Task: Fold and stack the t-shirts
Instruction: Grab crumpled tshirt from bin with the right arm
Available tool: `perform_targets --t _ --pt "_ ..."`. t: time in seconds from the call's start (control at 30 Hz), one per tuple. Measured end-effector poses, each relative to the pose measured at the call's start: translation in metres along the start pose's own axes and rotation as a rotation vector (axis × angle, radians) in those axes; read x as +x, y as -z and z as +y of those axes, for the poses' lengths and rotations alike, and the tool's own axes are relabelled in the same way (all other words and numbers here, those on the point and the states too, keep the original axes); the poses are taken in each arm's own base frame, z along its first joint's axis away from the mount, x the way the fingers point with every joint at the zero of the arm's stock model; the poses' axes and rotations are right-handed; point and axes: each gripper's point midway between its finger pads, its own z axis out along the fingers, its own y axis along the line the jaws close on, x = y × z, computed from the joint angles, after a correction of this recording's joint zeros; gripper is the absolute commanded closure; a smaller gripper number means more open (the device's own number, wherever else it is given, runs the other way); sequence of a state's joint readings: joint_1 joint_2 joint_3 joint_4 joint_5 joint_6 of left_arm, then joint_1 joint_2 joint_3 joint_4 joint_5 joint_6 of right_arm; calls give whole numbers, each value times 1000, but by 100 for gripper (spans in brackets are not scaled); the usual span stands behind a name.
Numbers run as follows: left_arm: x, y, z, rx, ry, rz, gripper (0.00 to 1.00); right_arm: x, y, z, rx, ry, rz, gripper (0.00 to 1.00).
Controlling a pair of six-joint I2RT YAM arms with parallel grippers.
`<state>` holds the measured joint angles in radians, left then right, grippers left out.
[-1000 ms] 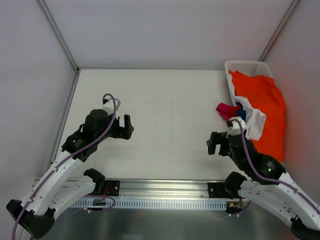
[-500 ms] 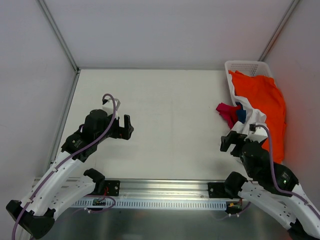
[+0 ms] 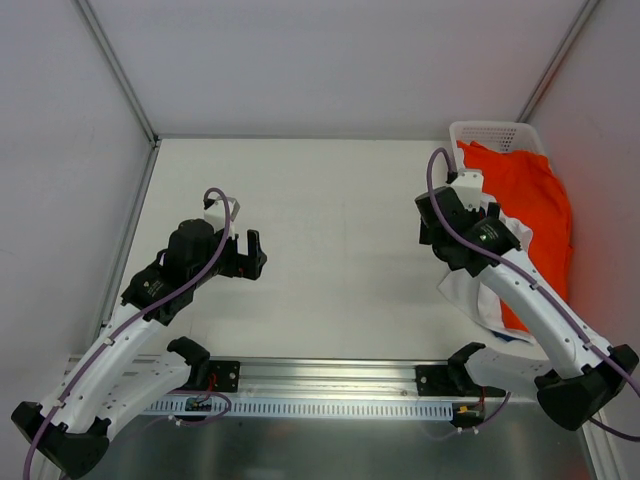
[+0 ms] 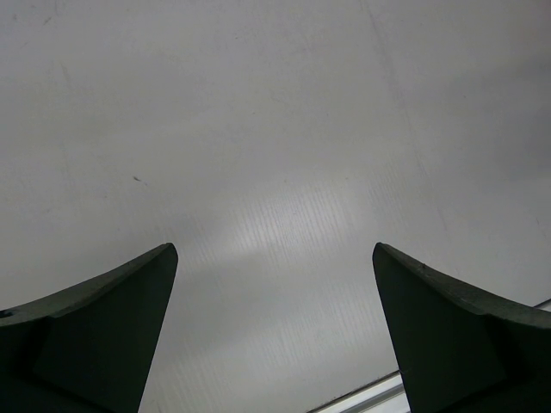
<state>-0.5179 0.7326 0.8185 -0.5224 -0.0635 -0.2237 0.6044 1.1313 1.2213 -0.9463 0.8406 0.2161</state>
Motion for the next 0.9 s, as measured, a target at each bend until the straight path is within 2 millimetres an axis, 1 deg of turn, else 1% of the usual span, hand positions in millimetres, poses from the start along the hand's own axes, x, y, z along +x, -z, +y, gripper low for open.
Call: perform_targets --t 0.1,0.2,0.3,0.43,0.5,0.57,0.63,0.7,0.8,0.9 --pt "0 0 0 0 0 1 1 8 -8 4 -32 -10 22 0" --pt "0 0 0 -1 0 1 1 8 -17 4 -34 -21 39 0" --pt "0 0 0 -1 0 -1 1 6 -32 -7 9 -52 60 0" --pt "-1 1 0 0 0 -4 1 7 -55 -33 55 -174 98 0" --pt "-1 1 0 0 0 -4 1 16 -65 -40 39 -236 120 1" --pt "-1 1 0 0 0 -4 1 30 -72 -42 17 -276 147 0" --pt "-1 1 0 0 0 -4 1 42 -74 -34 -29 -283 175 0" --pt "-1 1 0 0 0 -4 1 47 -75 -23 -79 -285 190 1" --pt "-1 1 0 0 0 -4 1 47 -76 -15 -120 -291 190 1" --pt "-1 1 0 0 0 -4 1 40 -75 -9 -163 -294 167 1"
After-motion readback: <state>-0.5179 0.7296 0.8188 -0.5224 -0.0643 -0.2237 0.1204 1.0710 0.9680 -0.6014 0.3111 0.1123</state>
